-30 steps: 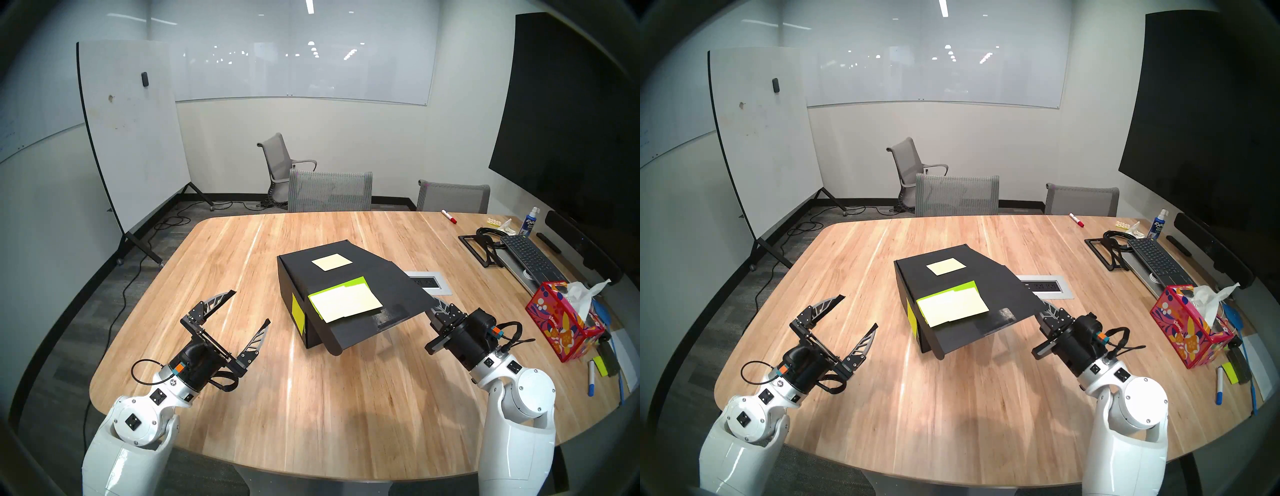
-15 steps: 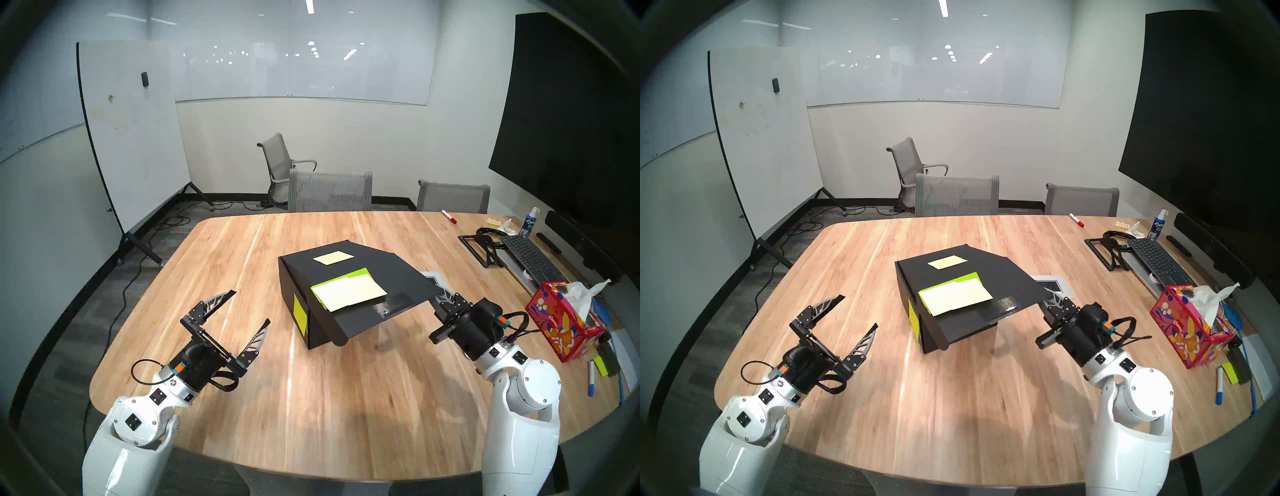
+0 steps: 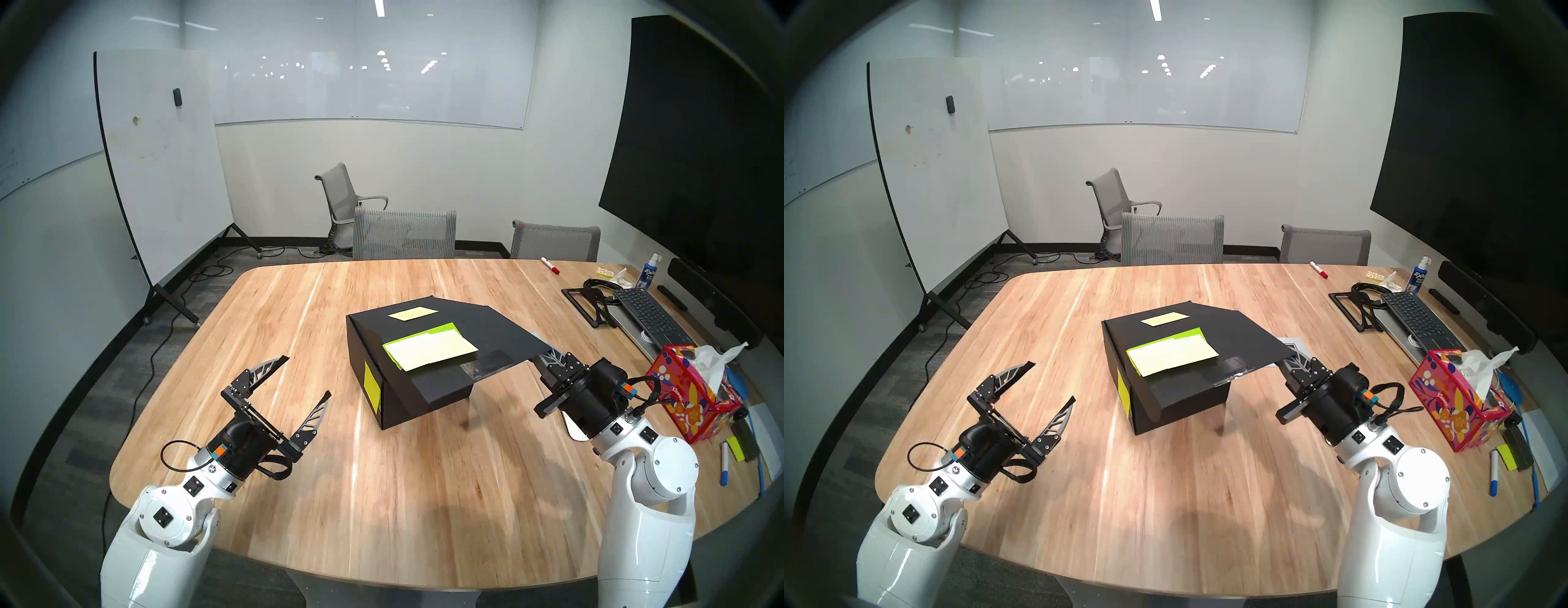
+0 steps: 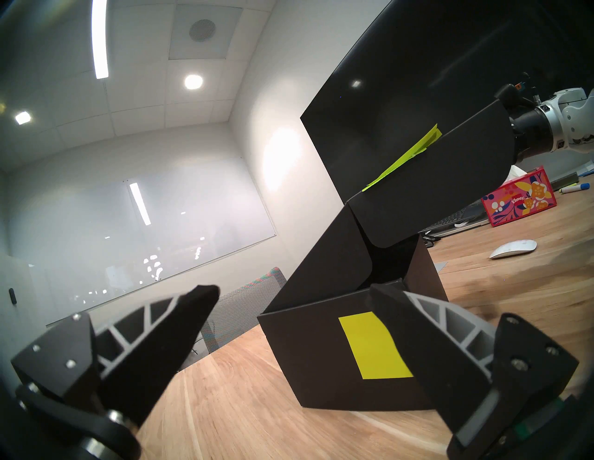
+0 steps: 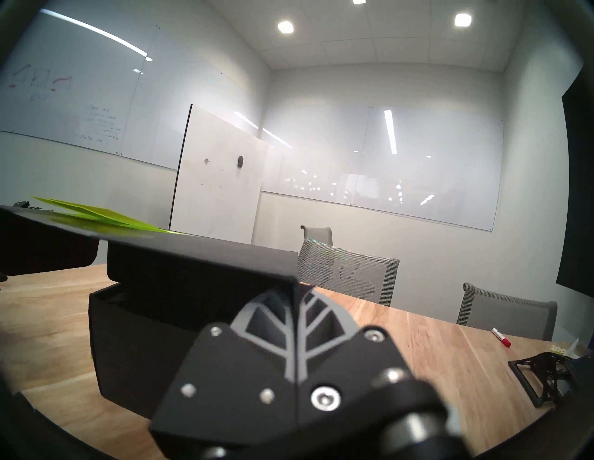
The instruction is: Open the box and place the mouse inside
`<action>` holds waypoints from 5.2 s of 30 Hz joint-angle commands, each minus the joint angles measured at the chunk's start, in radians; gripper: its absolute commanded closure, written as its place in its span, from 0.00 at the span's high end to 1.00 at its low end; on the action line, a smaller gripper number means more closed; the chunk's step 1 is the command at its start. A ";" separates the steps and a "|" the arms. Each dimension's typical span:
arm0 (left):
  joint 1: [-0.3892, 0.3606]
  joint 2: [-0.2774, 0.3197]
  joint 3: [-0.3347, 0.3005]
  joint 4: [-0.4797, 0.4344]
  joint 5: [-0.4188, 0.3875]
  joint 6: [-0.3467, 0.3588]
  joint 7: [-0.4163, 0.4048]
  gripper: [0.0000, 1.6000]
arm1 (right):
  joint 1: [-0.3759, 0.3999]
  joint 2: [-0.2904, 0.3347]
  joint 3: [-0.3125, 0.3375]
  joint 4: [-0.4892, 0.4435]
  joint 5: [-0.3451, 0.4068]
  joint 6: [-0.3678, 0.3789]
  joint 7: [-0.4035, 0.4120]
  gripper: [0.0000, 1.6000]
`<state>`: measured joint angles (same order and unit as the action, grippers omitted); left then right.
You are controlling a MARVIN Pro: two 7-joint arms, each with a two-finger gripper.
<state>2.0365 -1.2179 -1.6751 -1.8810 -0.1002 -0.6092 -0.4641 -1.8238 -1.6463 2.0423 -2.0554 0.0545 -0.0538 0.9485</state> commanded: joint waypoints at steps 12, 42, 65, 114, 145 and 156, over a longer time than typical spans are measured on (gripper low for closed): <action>-0.001 0.002 0.001 -0.021 0.000 -0.003 -0.003 1.00 | 0.029 -0.004 -0.056 -0.059 -0.024 0.023 -0.041 0.00; -0.002 0.001 0.001 -0.021 0.000 -0.003 -0.004 1.00 | 0.071 0.011 -0.100 -0.068 -0.029 0.031 -0.089 0.00; -0.002 0.000 0.001 -0.021 0.000 -0.003 -0.004 1.00 | 0.110 0.018 -0.163 -0.083 -0.035 0.050 -0.136 0.00; -0.002 -0.001 0.000 -0.021 0.000 -0.003 -0.006 1.00 | 0.258 0.024 -0.240 -0.010 -0.100 0.101 -0.228 0.00; -0.002 -0.002 -0.001 -0.021 0.000 -0.003 -0.007 1.00 | 0.348 0.042 -0.271 0.031 -0.131 0.128 -0.242 0.00; -0.002 -0.002 -0.001 -0.021 0.001 -0.003 -0.007 1.00 | 0.390 0.038 -0.315 0.090 -0.186 0.134 -0.275 0.00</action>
<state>2.0361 -1.2217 -1.6776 -1.8810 -0.1002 -0.6092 -0.4692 -1.4820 -1.6004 1.7588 -1.9773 -0.1130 0.0837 0.6878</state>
